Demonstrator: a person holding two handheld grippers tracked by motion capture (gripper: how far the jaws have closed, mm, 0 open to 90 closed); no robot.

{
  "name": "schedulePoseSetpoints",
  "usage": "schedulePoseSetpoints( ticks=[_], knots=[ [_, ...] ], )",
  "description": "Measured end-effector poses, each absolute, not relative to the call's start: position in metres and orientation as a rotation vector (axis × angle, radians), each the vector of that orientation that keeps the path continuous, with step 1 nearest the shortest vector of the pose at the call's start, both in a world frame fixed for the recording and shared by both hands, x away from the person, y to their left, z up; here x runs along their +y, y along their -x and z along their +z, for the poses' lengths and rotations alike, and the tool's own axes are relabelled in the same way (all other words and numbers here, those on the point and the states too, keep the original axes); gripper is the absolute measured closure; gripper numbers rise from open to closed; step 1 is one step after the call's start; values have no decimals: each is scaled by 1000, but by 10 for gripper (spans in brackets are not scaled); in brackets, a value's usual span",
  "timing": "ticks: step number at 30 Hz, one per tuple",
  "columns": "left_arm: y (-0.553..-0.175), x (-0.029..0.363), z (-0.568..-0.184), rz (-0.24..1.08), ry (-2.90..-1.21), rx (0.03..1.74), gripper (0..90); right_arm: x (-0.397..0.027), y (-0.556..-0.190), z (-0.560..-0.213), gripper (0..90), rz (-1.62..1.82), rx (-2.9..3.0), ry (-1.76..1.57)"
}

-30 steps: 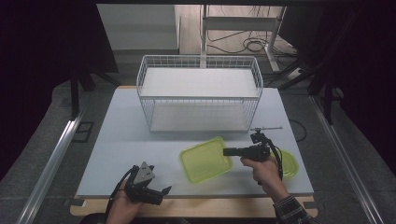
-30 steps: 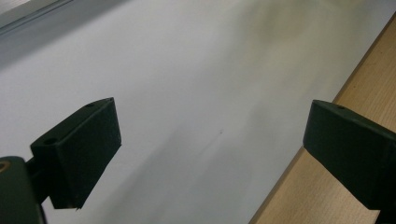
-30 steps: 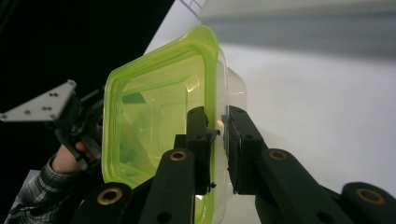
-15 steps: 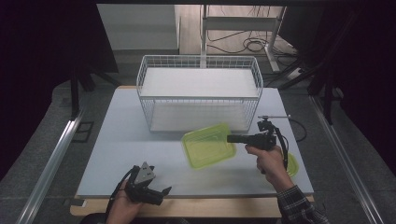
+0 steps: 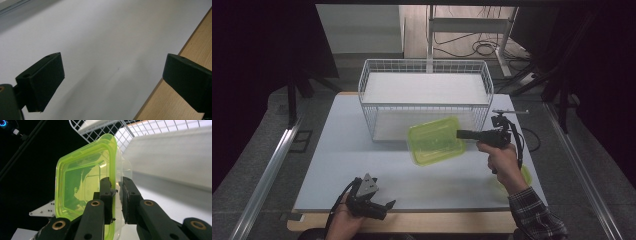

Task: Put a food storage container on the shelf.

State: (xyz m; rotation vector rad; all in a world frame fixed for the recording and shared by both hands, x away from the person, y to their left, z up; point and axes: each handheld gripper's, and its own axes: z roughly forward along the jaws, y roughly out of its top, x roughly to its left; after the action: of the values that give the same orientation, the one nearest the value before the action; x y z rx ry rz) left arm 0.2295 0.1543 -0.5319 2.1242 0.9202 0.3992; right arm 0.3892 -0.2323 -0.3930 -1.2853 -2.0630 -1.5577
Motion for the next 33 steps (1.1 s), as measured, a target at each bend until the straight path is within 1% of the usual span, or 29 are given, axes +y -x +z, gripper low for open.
schedulePoseSetpoints(
  ticks=[13,33],
  knots=[
    [-230,155,-532,395,-2121,934,23,-229,-407,-363,800,-1630,-2049,1306],
    [-230,156,-531,384,-2105,949,21,-207,-439,-325,801,-1722,-2044,1394]
  ],
)
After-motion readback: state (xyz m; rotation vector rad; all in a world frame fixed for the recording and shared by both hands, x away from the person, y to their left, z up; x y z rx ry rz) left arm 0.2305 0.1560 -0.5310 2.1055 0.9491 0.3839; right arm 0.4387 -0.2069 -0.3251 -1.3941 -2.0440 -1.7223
